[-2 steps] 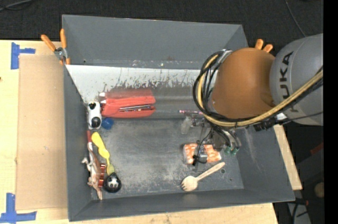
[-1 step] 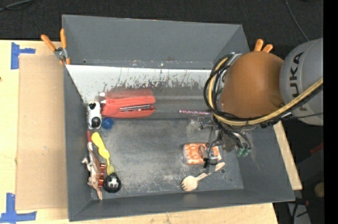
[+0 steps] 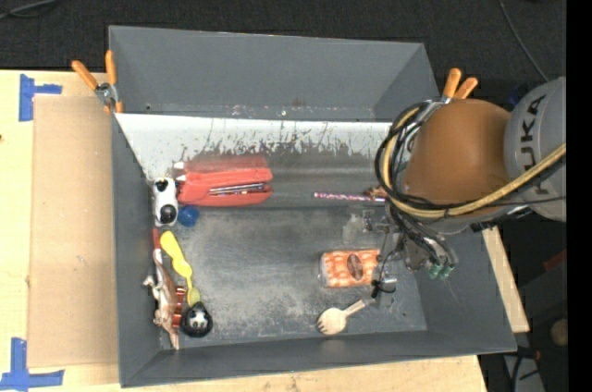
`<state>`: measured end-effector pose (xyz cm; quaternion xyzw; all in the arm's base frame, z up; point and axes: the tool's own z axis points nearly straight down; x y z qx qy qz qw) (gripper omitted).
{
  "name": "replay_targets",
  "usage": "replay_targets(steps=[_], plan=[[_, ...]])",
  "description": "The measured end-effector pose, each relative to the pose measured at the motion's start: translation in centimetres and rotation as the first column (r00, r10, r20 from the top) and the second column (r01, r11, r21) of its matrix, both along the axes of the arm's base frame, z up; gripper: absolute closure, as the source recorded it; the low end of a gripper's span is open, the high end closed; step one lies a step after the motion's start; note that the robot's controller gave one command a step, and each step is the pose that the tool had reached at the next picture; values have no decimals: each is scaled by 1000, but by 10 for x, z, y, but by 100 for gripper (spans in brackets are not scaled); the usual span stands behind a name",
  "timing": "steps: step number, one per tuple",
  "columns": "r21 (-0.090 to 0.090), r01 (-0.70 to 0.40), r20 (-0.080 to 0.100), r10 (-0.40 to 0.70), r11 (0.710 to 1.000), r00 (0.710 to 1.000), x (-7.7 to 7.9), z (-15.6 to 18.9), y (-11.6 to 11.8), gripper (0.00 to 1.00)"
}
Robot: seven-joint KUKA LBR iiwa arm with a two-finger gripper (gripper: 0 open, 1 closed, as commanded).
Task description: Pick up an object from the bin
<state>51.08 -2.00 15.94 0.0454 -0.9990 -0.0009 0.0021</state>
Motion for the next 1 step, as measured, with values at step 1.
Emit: replay_targets(steps=[1], plan=[[-1,64,3,-64,998,998,29,-37,-34,0]])
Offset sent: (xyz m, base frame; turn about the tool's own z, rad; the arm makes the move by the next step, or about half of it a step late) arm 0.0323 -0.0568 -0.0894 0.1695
